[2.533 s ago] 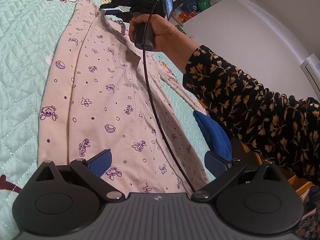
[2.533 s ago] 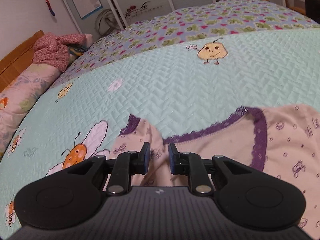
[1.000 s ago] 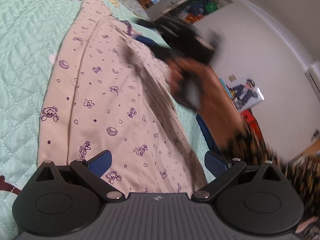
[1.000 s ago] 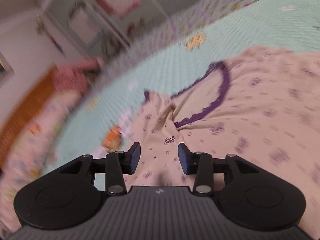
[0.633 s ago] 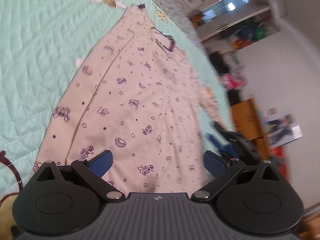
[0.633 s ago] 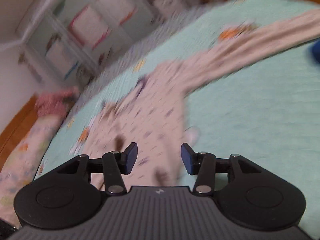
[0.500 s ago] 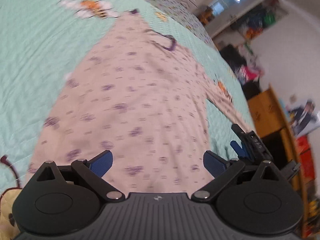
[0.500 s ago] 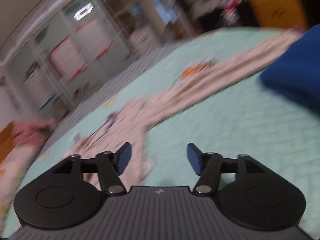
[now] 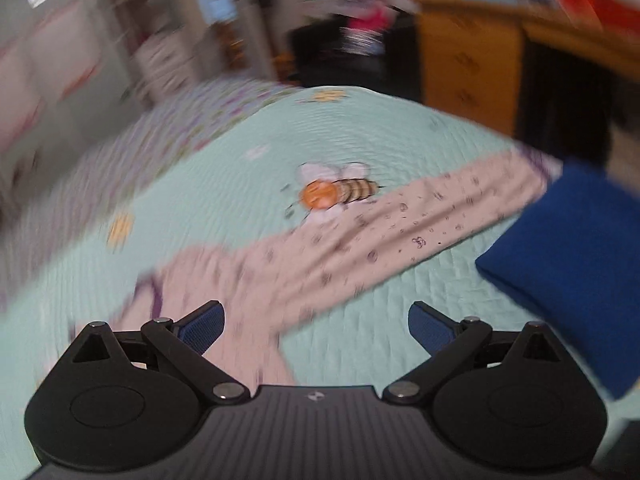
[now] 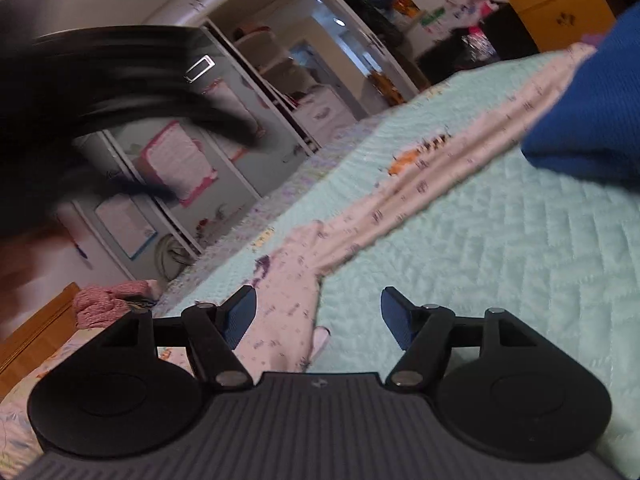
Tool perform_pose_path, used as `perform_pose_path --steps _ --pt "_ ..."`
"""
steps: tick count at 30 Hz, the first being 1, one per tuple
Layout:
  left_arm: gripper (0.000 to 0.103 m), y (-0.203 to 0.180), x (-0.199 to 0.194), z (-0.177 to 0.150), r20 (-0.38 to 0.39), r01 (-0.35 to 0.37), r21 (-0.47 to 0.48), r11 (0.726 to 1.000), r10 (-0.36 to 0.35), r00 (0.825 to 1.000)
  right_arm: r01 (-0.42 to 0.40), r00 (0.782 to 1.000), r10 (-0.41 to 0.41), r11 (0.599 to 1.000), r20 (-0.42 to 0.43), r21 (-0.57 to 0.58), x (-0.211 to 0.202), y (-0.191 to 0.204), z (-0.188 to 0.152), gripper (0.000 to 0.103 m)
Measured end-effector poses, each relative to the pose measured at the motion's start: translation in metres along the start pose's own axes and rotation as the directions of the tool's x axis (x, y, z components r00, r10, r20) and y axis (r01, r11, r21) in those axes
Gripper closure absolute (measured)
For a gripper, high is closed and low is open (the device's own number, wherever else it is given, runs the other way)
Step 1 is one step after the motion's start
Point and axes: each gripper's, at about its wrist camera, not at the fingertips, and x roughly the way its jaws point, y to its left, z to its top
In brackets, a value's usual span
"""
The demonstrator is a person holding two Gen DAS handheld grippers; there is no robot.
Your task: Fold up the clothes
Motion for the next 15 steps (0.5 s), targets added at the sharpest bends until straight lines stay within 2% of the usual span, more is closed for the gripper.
perform_pose_path --steps 3,5,8,9,12,15 --pt "0.002 -0.021 0.045 0.013 -0.032 0.084 0.118 0.989 -0.081 0.996 0.009 0.998 -0.006 0.999 0.066 -0.040 -0.012 -0.004 0.014 0.033" --pt "0.002 -0.037 0.071 0.017 -0.059 0.109 0.205 0.973 -0.099 0.993 0.042 0.995 -0.038 0.999 0.093 -0.035 -0.015 -0.011 0.020 0.033" --pt "0.005 -0.059 0.099 0.020 -0.058 0.101 0.311 0.945 -0.088 0.994 0.061 0.998 -0.062 0.998 0.034 0.025 -0.004 -0.024 0.021 0.032" --pt "0.008 -0.061 0.106 0.022 -0.056 0.112 0.325 0.939 -0.099 0.994 0.069 0.997 -0.069 0.997 0.017 0.046 -0.001 -0.028 0.022 0.032" --pt "0.010 -0.066 0.124 0.027 -0.051 0.140 0.361 0.922 -0.130 0.990 0.092 0.995 -0.090 0.991 -0.032 0.101 0.008 -0.038 0.022 0.032" --pt "0.012 -0.063 0.140 0.029 -0.057 0.167 0.355 0.920 -0.157 0.986 0.108 0.993 -0.103 0.990 -0.053 0.089 0.014 -0.038 0.020 0.032"
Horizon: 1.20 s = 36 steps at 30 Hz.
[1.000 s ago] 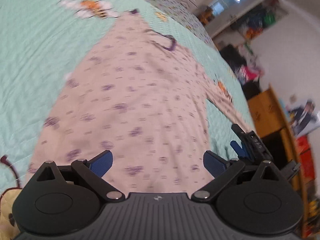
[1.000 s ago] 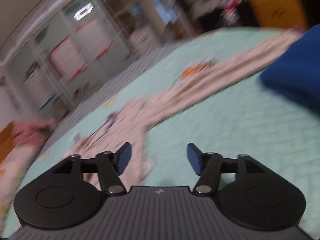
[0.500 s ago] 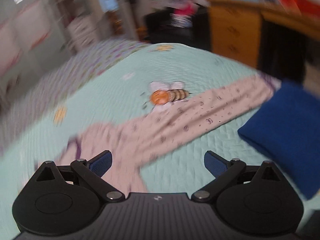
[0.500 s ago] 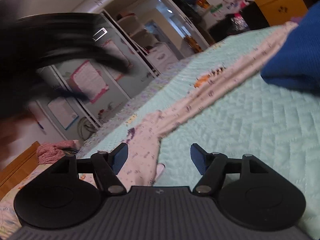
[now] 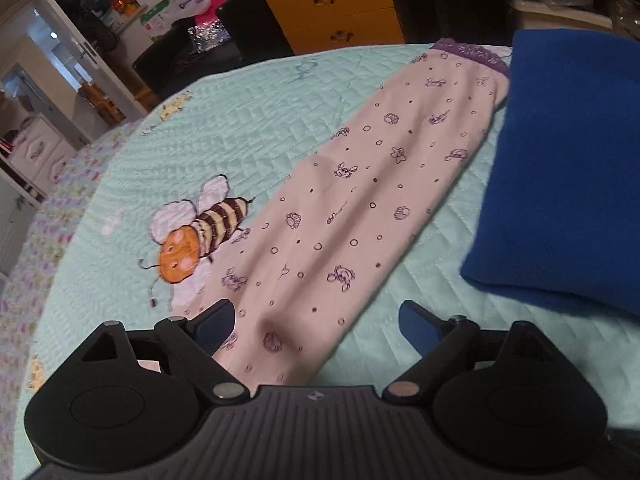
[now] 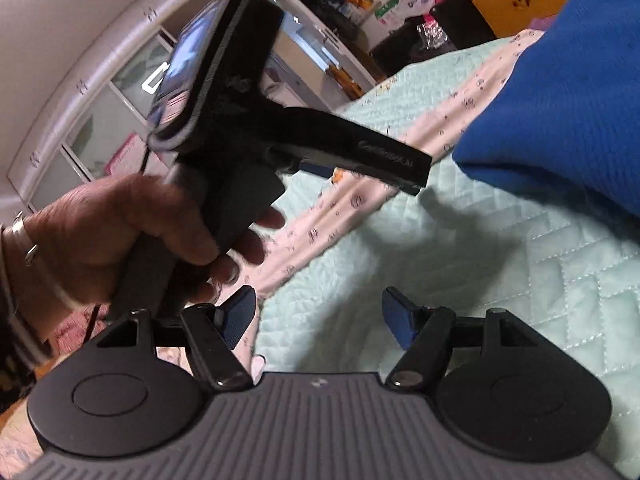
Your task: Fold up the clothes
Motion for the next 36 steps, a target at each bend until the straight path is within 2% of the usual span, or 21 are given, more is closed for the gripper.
perform_pose_path --steps 5,14,20,23,25,28,29,30,32,34,36 --pt "0.012 0.005 0.010 -0.001 0.034 0.040 -0.041 0.998 -0.039 0.999 0.012 1.000 -0.012 0.999 -0.021 -0.031 0.009 0.003 -0.002 0.031" --pt "0.012 -0.002 0.023 0.014 0.067 0.042 -0.004 0.999 -0.042 0.997 0.042 0.998 -0.047 0.993 -0.043 -0.109 0.011 0.017 -0.010 0.024" --pt "0.013 -0.003 0.035 0.030 0.081 0.042 -0.020 0.999 -0.040 0.996 0.050 0.997 -0.057 0.990 -0.049 -0.131 0.011 0.019 -0.013 0.021" --pt "0.034 -0.004 0.040 0.043 0.085 0.079 -0.038 0.996 -0.075 0.994 0.052 0.997 -0.060 0.989 -0.050 -0.136 0.012 0.019 -0.014 0.021" --pt "0.058 -0.007 0.041 0.052 0.086 0.111 -0.039 0.993 -0.107 0.991 0.052 0.997 -0.060 0.989 -0.051 -0.137 0.013 0.018 -0.015 0.021" --pt "0.076 -0.013 0.041 0.060 0.083 0.136 -0.027 0.990 -0.133 0.988 0.053 0.997 -0.060 0.989 -0.052 -0.137 0.012 0.018 -0.016 0.021" --pt "0.096 -0.013 0.040 0.061 0.087 0.149 -0.032 0.988 -0.146 0.985 0.053 0.997 -0.061 0.989 -0.052 -0.138 0.012 0.018 -0.017 0.021" --pt "0.101 -0.011 0.038 0.061 0.095 0.162 -0.058 0.985 -0.156 0.983 0.054 0.997 -0.062 0.989 -0.052 -0.139 0.011 0.019 -0.017 0.021" --pt "0.101 0.000 0.031 0.059 0.126 0.184 -0.152 0.971 -0.166 0.978 0.053 0.997 -0.061 0.989 -0.051 -0.138 0.010 0.018 -0.018 0.021" --pt "0.101 0.024 0.016 0.055 0.192 0.225 -0.296 0.928 -0.173 0.966 0.052 0.997 -0.059 0.989 -0.051 -0.136 0.009 0.017 -0.019 0.021" --pt "0.101 0.056 -0.008 0.046 0.266 0.246 -0.436 0.866 -0.137 0.954 0.050 0.997 -0.057 0.990 -0.052 -0.133 0.008 0.016 -0.020 0.021"
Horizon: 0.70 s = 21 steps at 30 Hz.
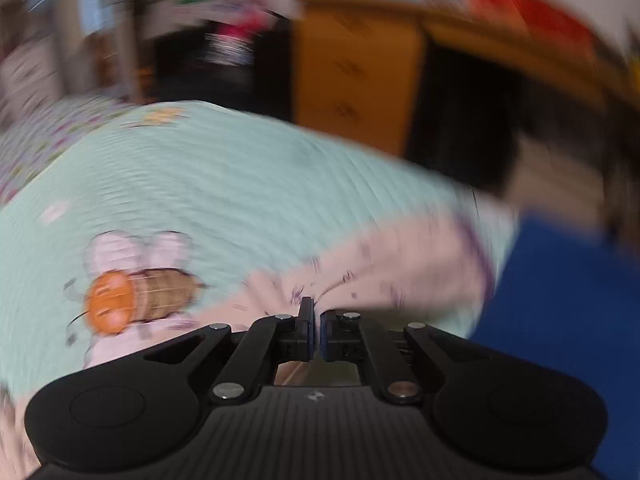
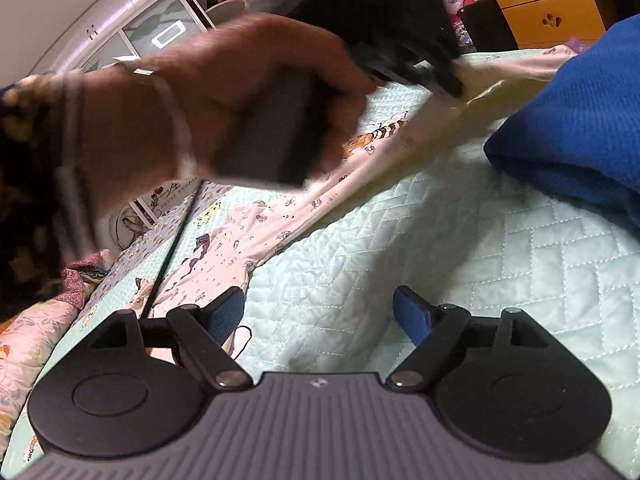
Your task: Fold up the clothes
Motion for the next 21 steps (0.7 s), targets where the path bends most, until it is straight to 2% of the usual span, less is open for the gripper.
perform_pose_path --steps 2,4,6,8,9,10,12,13,14,15,16,18,20,21 --pt "0.101 0.027 -0.042 0.010 0.105 -0.010 -0.136 0.991 0.025 0.994 -0.001 1.000 0.001 1.000 0.000 0.002 -0.001 -0.001 0.000 0.021" --pt "0.101 0.053 -0.101 0.013 0.234 -0.003 -0.260 0.966 0.066 0.970 -0.002 1.000 0.002 1.000 0.000 0.003 -0.001 0.000 -0.001 0.021" --pt "0.101 0.075 -0.167 0.001 0.354 0.019 -0.367 0.930 0.121 0.927 -0.003 1.000 0.003 1.000 0.001 0.005 -0.001 0.000 -0.001 0.021" --pt "0.101 0.092 -0.230 -0.025 0.428 -0.011 -0.462 0.887 0.234 0.873 -0.003 1.000 0.003 1.000 0.001 0.007 -0.002 -0.001 -0.001 0.021" --pt "0.100 0.099 -0.255 -0.045 0.429 -0.050 -0.518 0.854 0.311 0.848 -0.002 1.000 0.002 1.000 0.001 0.005 -0.002 0.000 -0.002 0.021" --pt "0.100 0.106 -0.273 -0.069 0.402 -0.105 -0.581 0.807 0.397 0.825 0.000 1.000 0.000 1.000 0.000 0.004 -0.002 0.001 -0.002 0.021" --pt "0.100 0.122 -0.305 -0.117 0.320 -0.201 -0.697 0.688 0.549 0.772 0.005 1.000 -0.005 1.000 -0.001 -0.003 -0.001 0.003 0.000 0.021" --pt "0.099 0.132 -0.311 -0.145 0.254 -0.229 -0.755 0.614 0.596 0.762 0.008 1.000 -0.008 1.000 -0.001 -0.007 -0.001 0.004 0.000 0.021" --pt "0.098 0.142 -0.313 -0.175 0.188 -0.234 -0.814 0.531 0.623 0.759 0.010 1.000 -0.010 1.000 -0.002 -0.009 -0.001 0.004 0.000 0.021" --pt "0.098 0.150 -0.313 -0.205 0.124 -0.227 -0.866 0.446 0.631 0.766 0.010 1.000 -0.010 1.000 -0.002 -0.010 0.000 0.004 0.001 0.021" --pt "0.096 0.155 -0.309 -0.230 0.070 -0.219 -0.899 0.380 0.616 0.785 0.010 1.000 -0.010 1.000 -0.001 -0.010 0.000 0.004 0.001 0.021" --pt "0.094 0.158 -0.298 -0.270 -0.007 -0.207 -0.930 0.304 0.547 0.837 0.011 1.000 -0.011 1.000 -0.001 -0.011 0.001 0.004 0.003 0.021" --pt "0.085 0.151 -0.294 -0.296 -0.002 -0.145 -0.954 0.263 0.476 0.879 0.014 1.000 -0.014 1.000 -0.001 -0.013 0.001 0.008 0.004 0.021" --pt "0.073 0.147 -0.293 -0.305 0.013 -0.108 -0.964 0.244 0.448 0.894 0.014 1.000 -0.014 1.000 -0.001 -0.013 0.001 0.008 0.004 0.021"
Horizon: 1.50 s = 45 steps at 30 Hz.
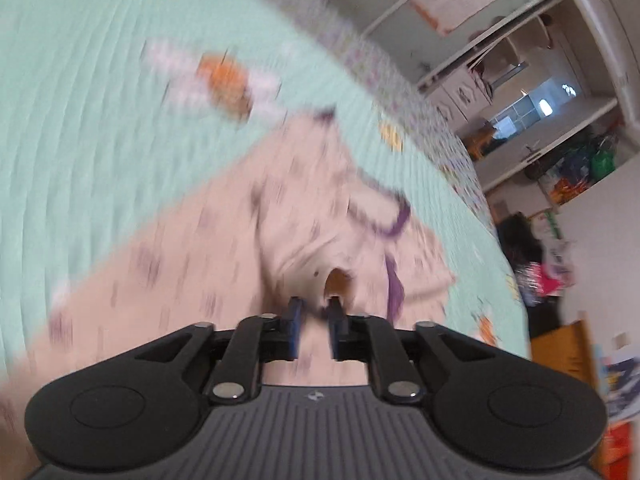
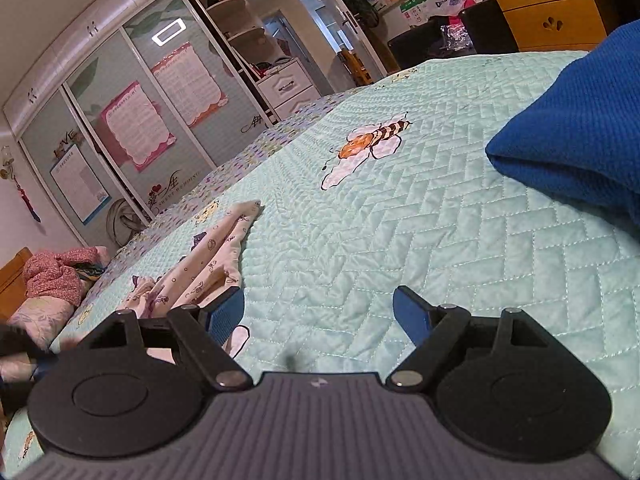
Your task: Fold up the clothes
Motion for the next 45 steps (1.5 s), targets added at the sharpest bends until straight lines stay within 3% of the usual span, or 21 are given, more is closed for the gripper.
perform_pose_path --steps 1,3,6,8,9,12,16,20,22,25,29,31,34,36,41,45 --pt "0.066 0.004 -0.004 -0.006 -0.009 0.022 -0.023 1.000 -0.022 1.000 0.000 1.000 0.000 1.000 0.000 0.000 0.000 0.000 0.000 0.021" --pt "0.043 0.004 -0.011 -0.012 -0.017 0.021 -0.010 1.000 -0.021 1.000 0.000 1.000 0.000 1.000 0.000 0.001 0.000 0.000 -0.001 0.021" --pt "0.040 -0.002 -0.021 -0.014 -0.033 -0.039 0.091 0.995 0.042 0.999 0.000 1.000 0.000 1.000 0.001 0.002 0.000 0.000 -0.001 0.021" --pt "0.041 -0.020 -0.030 -0.021 0.021 -0.091 0.294 0.952 0.088 0.996 0.000 1.000 0.000 1.000 0.001 0.002 0.000 0.000 -0.001 0.021" --pt "0.041 -0.031 -0.035 -0.026 0.062 -0.118 0.410 0.905 0.102 0.993 0.000 1.000 0.000 1.000 0.001 0.002 0.001 0.000 -0.001 0.021" --pt "0.041 -0.079 -0.032 -0.045 0.190 -0.211 0.721 0.660 0.105 0.976 0.001 1.000 -0.001 1.000 0.000 0.002 0.002 0.000 -0.001 0.021" --pt "0.041 -0.115 0.008 -0.046 0.164 -0.189 0.883 0.431 0.094 0.982 0.005 1.000 -0.005 1.000 0.000 -0.006 0.002 0.002 -0.002 0.021" --pt "0.042 -0.121 0.056 -0.055 0.109 -0.145 0.963 0.228 0.160 0.981 0.016 1.000 -0.016 1.000 -0.003 -0.025 0.003 0.005 -0.002 0.021" --pt "0.049 -0.118 0.071 -0.055 0.112 -0.148 0.971 0.188 0.186 0.976 0.018 1.000 -0.018 0.999 -0.004 -0.028 0.004 0.005 -0.002 0.021" --pt "0.053 -0.113 0.081 -0.046 0.090 -0.133 0.968 0.213 0.201 0.975 0.021 1.000 -0.021 0.999 -0.004 -0.033 0.005 0.005 -0.002 0.021" --pt "0.054 -0.114 0.092 -0.047 0.073 -0.117 0.973 0.200 0.216 0.974 0.041 0.999 -0.041 0.997 -0.007 -0.068 0.007 0.011 -0.003 0.021" --pt "0.070 -0.114 0.095 -0.045 0.045 -0.095 0.970 0.222 0.220 0.975 0.048 0.999 -0.049 0.995 -0.010 -0.086 0.008 0.014 -0.004 0.020" --pt "0.092 -0.117 0.096 -0.034 0.019 -0.085 0.944 0.319 0.206 0.978 0.048 0.999 -0.049 0.995 -0.012 -0.088 0.009 0.013 -0.003 0.020" --pt "0.097 -0.118 0.088 -0.018 0.012 -0.084 0.907 0.413 0.175 0.984 0.048 0.999 -0.049 0.995 -0.012 -0.087 0.009 0.013 -0.003 0.020" --pt "0.099 -0.123 0.055 0.023 0.042 -0.085 0.776 0.625 0.083 0.996 0.048 0.999 -0.050 0.995 -0.015 -0.090 0.010 0.013 -0.002 0.020" --pt "0.099 -0.127 0.027 0.052 0.094 -0.100 0.644 0.758 0.051 0.994 0.038 0.999 -0.040 0.996 -0.020 -0.077 0.010 0.012 -0.001 0.020"
